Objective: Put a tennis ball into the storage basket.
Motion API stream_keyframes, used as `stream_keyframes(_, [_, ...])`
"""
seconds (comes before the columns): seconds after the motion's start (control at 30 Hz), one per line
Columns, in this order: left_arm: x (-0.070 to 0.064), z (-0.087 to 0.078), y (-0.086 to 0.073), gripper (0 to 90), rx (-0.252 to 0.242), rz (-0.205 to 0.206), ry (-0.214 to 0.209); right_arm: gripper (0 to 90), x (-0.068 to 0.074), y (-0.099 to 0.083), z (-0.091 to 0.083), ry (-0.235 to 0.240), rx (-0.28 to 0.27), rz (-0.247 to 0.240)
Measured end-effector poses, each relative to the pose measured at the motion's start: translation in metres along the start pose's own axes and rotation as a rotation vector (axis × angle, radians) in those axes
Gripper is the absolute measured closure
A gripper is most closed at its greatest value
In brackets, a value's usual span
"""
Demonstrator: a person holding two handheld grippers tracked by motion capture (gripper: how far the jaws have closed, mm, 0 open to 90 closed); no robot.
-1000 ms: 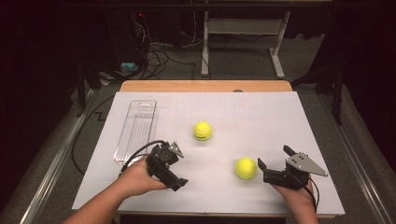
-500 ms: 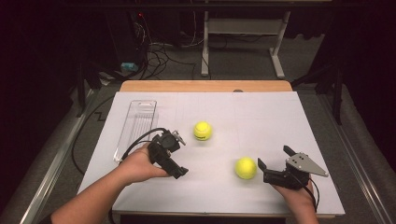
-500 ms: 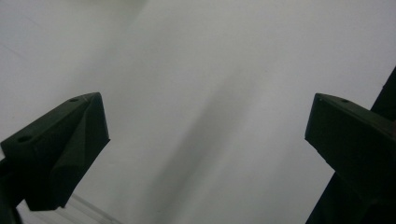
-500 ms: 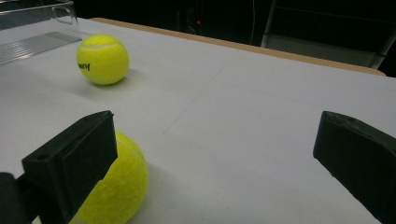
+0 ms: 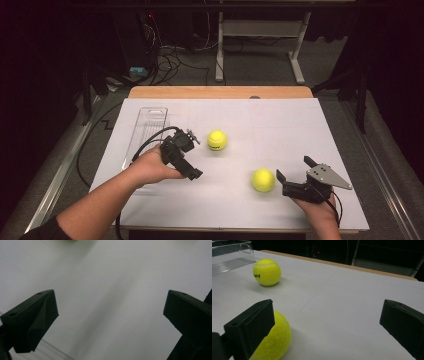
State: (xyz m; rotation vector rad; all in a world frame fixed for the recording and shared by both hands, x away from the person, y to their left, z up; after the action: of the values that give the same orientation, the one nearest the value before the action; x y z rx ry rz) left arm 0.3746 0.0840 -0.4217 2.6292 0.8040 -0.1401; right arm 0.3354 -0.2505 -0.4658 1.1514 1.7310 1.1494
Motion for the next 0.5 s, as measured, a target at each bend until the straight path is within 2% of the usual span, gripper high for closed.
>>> stream_keyframes(0.5, [0.015, -0.003, 0.025, 0.7, 0.017, -0.041, 0.009, 0.0, 0.0, 0.0, 0.0, 0.0, 0.002, 0.006])
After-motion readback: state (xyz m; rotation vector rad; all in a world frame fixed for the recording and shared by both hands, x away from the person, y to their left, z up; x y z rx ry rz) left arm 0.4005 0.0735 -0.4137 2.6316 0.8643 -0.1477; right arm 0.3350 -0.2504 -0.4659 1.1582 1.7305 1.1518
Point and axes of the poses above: each handheld gripper's, and its own axes: z roughly forward along the jaws, y roughly out of its top, x roughly to its left, the point moved 6 cm from there along z, roughly forward along the jaws, and after that the axes turned 7 degrees about -y, right-handed, at the moved point
